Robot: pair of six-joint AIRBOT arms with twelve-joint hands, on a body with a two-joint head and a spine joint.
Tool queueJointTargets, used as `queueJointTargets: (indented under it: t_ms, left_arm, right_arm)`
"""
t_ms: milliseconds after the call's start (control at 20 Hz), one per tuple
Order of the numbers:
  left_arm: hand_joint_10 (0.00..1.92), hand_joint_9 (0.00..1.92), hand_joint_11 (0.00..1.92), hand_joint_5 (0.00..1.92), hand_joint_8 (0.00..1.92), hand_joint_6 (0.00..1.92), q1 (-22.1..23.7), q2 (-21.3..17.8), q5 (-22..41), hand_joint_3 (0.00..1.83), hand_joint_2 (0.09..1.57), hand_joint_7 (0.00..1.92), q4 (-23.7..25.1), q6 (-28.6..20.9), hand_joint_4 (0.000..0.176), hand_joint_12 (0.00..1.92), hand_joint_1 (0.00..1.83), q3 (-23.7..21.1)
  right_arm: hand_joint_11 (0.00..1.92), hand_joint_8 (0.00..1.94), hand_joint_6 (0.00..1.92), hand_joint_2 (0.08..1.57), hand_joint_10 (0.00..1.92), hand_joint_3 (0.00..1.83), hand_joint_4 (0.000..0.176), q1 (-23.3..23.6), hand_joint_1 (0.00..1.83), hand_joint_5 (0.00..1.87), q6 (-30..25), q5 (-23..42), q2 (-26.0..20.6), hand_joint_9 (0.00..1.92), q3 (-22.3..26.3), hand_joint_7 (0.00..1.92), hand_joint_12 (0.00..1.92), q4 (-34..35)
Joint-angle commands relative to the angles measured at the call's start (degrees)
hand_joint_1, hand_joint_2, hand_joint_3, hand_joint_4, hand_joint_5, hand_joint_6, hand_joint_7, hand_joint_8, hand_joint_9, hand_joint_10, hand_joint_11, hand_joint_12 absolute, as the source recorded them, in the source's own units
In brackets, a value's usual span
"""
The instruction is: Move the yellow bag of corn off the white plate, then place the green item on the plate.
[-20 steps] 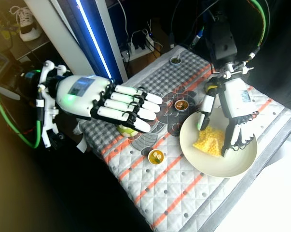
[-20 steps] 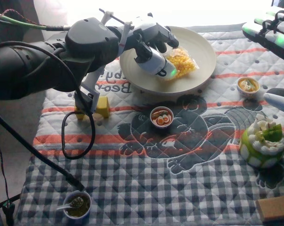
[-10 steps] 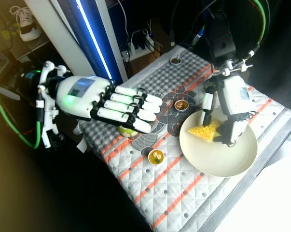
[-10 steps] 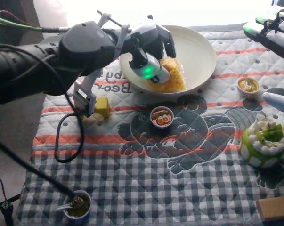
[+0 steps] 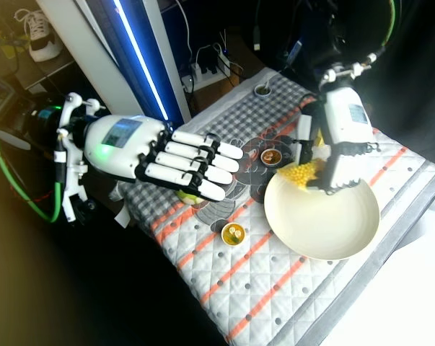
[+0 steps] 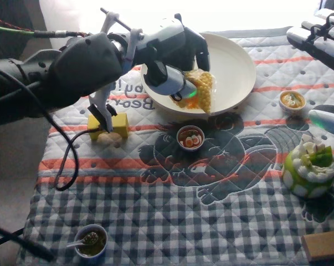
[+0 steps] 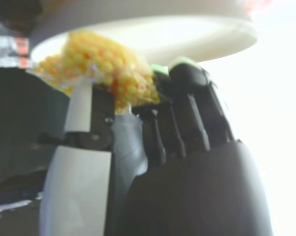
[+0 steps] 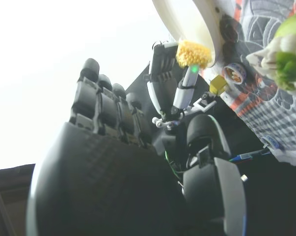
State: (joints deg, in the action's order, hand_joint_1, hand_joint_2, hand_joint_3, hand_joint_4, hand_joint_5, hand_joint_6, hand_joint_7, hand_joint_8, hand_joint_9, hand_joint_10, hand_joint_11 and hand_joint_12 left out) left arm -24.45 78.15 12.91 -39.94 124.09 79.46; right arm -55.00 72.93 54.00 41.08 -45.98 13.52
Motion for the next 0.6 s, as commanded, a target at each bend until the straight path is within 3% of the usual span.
queueJointTargets:
  t_ms: [0, 50, 100, 250, 350, 450, 550]
  left_arm:
    - [1.67, 0.66, 0.46, 0.67, 1.61, 1.35, 1.0, -0.7, 6.8, 0.0, 1.28, 0.6, 1.9, -2.0, 0.0, 1.89, 1.31, -0.1]
    - [1.67, 0.68, 0.5, 0.67, 1.58, 1.34, 0.9, -2.0, 7.7, 0.0, 1.28, 0.6, 5.6, -6.2, 0.0, 1.9, 1.31, -1.3]
    - [1.7, 0.68, 0.58, 0.64, 1.62, 1.36, 0.9, -3.6, 9.1, 0.0, 1.29, 0.57, 9.1, -10.5, 0.0, 1.92, 1.31, -2.9]
    - [1.81, 0.65, 0.69, 0.45, 1.75, 1.53, 0.8, -9.0, 13.7, 0.01, 1.35, 0.5, 14.8, -12.6, 0.0, 1.92, 1.28, -9.2]
    - [1.86, 0.54, 0.47, 0.45, 1.77, 1.66, 0.5, -11.7, 15.7, 0.0, 1.39, 0.41, 16.7, -12.9, 0.0, 1.92, 1.24, -12.3]
    - [1.85, 0.61, 0.58, 0.45, 1.76, 1.5, -1.0, -15.1, 18.7, 0.0, 1.36, 0.5, 21.8, -18.5, 0.0, 1.92, 1.28, -16.0]
    - [1.83, 0.6, 0.57, 0.44, 1.74, 1.59, -2.6, -18.0, 21.1, 0.0, 1.37, 0.51, 25.0, -23.1, 0.0, 1.92, 1.27, -18.5]
  right_arm:
    - [0.0, 0.0, 0.0, 1.32, 0.0, 0.0, 0.0, 0.4, 0.25, 0.01, -0.1, 7.1, 0.0, 0.0, -0.2, 0.01, 0.4, -0.3]
    - [0.0, 0.0, 0.0, 1.33, 0.01, 0.0, 0.0, 0.4, 0.24, 0.01, -0.1, 7.1, 0.0, 0.02, -0.2, 0.02, 0.51, -0.3]
    - [0.0, 0.0, 0.0, 1.33, 0.0, 0.0, 0.0, 0.4, 0.27, 0.02, -0.1, 7.1, 0.0, 0.01, -0.2, 0.01, 0.43, -0.2]
    - [0.0, 0.0, 0.0, 1.32, 0.0, 0.0, 0.0, 0.3, 0.35, 0.01, -0.1, 7.1, 0.0, 0.0, 0.0, 0.0, 0.37, 0.0]
    - [0.0, 0.0, 0.0, 1.31, 0.0, 0.0, 0.002, 0.3, 0.37, 0.01, -0.1, 7.1, 0.0, 0.0, 0.1, 0.0, 0.53, 0.1]
    - [0.0, 0.0, 0.01, 1.32, 0.0, 0.0, 0.0, 0.2, 0.41, 0.03, -0.1, 7.1, 0.0, 0.0, 0.2, 0.01, 0.41, 0.4]
    - [0.0, 0.0, 0.0, 1.33, 0.0, 0.0, 0.0, 0.1, 0.39, 0.02, -0.1, 7.1, -0.1, 0.0, 0.2, 0.0, 0.3, 0.6]
